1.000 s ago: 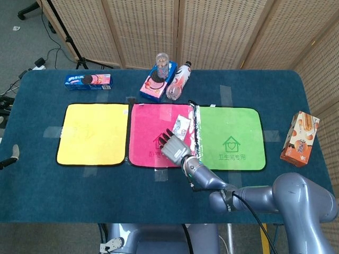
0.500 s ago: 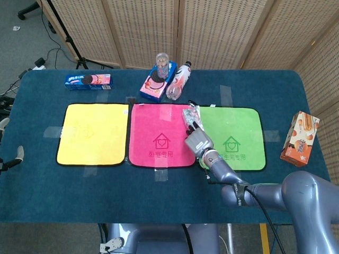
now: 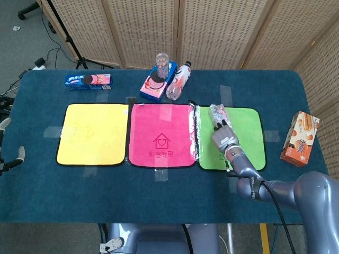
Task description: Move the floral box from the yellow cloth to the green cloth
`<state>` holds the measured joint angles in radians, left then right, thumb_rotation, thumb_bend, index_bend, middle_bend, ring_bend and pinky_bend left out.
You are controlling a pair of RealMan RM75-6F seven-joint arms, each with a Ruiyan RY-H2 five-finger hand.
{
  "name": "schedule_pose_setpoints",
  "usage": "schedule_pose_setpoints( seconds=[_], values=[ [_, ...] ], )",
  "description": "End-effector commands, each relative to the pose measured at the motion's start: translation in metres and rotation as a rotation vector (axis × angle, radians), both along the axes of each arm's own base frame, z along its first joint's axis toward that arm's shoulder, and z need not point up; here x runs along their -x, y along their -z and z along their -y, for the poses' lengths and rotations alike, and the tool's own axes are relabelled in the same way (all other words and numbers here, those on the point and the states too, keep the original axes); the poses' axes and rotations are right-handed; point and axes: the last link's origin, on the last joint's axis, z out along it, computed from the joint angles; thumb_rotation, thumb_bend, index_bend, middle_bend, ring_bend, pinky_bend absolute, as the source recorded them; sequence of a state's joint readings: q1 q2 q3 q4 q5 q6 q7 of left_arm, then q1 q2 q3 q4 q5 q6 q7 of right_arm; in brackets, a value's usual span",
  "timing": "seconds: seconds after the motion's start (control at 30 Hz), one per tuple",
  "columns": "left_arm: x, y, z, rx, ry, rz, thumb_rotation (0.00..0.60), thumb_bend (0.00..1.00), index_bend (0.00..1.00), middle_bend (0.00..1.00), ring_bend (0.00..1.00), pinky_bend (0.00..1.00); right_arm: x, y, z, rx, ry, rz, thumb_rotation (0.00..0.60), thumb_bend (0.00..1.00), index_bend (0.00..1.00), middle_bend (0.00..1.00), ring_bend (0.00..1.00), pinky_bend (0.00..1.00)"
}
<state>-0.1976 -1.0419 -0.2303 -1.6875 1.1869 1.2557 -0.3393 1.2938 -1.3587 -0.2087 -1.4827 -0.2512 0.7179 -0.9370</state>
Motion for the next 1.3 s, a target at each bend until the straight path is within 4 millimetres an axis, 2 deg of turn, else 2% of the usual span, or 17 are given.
schedule_pose_setpoints(
  seconds=[0.03,0.27,0.37,0.7,0.83,0.93,1.13,1.17,1.2,1.27,1.3],
  values=[
    [-0.001,0.0,0.0,-0.001,0.001,0.0,0.6,0.52,0.0,0.0,0.0,0.0,0.011,-0.007,-0.001,-0.003,0.036,-0.009,0.6,1.0,0.3,0.15,0.0,0.0],
    [-0.002,0.002,0.0,0.003,0.005,-0.004,0.6,0.52,0.0,0.0,0.0,0.0,0.021,-0.019,-0.012,-0.036,0.073,-0.019,0.6,1.0,0.3,0.16,0.0,0.02],
    [-0.003,0.002,0.0,0.003,0.005,-0.004,0.6,0.52,0.0,0.0,0.0,0.0,0.018,-0.025,-0.017,-0.051,0.073,-0.008,0.6,1.0,0.3,0.16,0.0,0.02],
    [-0.003,-0.001,0.002,-0.007,0.01,0.002,0.6,0.52,0.0,0.0,0.0,0.0,-0.013,-0.052,-0.035,-0.068,0.017,0.146,0.6,1.0,0.3,0.16,0.0,0.02],
    [-0.003,-0.003,0.004,-0.016,0.013,0.001,0.6,0.52,0.0,0.0,0.0,0.0,-0.025,-0.079,-0.046,-0.006,-0.079,0.277,0.6,1.0,0.3,0.16,0.0,0.02],
    [-0.001,-0.005,0.007,-0.029,0.014,-0.011,0.6,0.52,0.0,0.0,0.0,0.0,-0.018,-0.1,-0.058,0.098,-0.171,0.396,0.6,1.0,0.3,0.16,0.0,0.02],
    [0.005,-0.005,0.016,-0.038,0.018,-0.038,0.6,0.49,0.0,0.0,0.0,0.0,0.018,-0.122,-0.084,0.25,-0.274,0.567,0.6,1.0,0.3,0.11,0.0,0.02],
    [0.006,-0.004,0.019,-0.038,0.018,-0.047,0.6,0.46,0.0,0.0,0.0,0.0,0.026,-0.125,-0.09,0.271,-0.285,0.594,0.6,0.98,0.28,0.09,0.0,0.02],
    [0.008,-0.004,0.021,-0.038,0.02,-0.059,0.6,0.44,0.0,0.0,0.0,0.0,0.034,-0.128,-0.095,0.287,-0.293,0.617,0.6,0.89,0.24,0.06,0.0,0.02],
    [0.011,-0.003,0.028,-0.022,0.032,-0.112,0.6,0.27,0.0,0.0,0.0,0.0,0.053,-0.136,-0.108,0.33,-0.296,0.656,0.6,0.68,0.15,0.01,0.0,0.01],
    [0.012,-0.003,0.03,-0.012,0.036,-0.135,0.6,0.15,0.0,0.0,0.0,0.0,0.058,-0.137,-0.112,0.343,-0.297,0.658,0.6,0.55,0.1,0.0,0.0,0.0]
  ],
)
